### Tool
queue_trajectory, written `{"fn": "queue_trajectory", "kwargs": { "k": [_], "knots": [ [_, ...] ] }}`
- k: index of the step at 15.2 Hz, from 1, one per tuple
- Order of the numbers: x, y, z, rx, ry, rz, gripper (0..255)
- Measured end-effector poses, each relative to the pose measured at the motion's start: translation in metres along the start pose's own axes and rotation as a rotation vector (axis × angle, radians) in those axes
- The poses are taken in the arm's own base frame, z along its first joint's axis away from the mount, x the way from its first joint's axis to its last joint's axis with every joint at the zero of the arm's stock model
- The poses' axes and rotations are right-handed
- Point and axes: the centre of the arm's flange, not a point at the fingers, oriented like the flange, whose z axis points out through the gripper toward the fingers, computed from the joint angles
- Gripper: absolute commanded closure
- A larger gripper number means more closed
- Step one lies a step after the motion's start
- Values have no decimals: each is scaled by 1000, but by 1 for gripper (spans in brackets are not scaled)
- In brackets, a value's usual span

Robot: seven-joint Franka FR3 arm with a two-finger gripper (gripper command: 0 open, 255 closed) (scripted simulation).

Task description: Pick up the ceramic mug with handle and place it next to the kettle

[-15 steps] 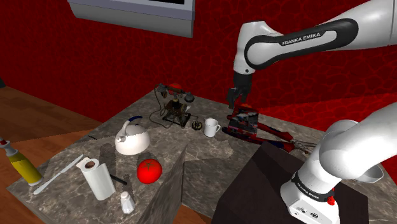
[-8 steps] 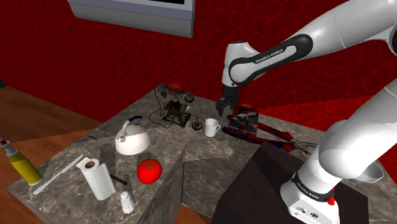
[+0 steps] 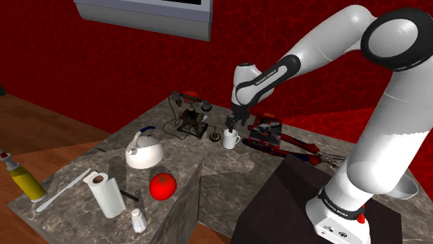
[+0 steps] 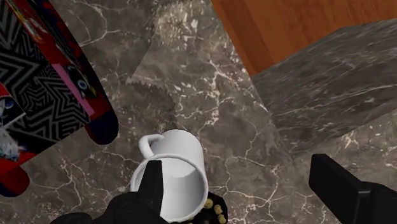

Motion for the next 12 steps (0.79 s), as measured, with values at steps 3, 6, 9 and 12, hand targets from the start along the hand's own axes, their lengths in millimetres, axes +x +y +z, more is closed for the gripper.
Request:
{"fn": "queue_trajectory", "kwargs": {
  "k": [3, 6, 9, 12],
  "knots": [
    [27, 5, 32, -5, 7, 10, 0],
    [51, 5, 60, -9, 12, 20, 0],
    [71, 7, 92, -13, 19, 30, 0],
    [77, 8, 112, -14, 20, 33, 0]
  ]
}}
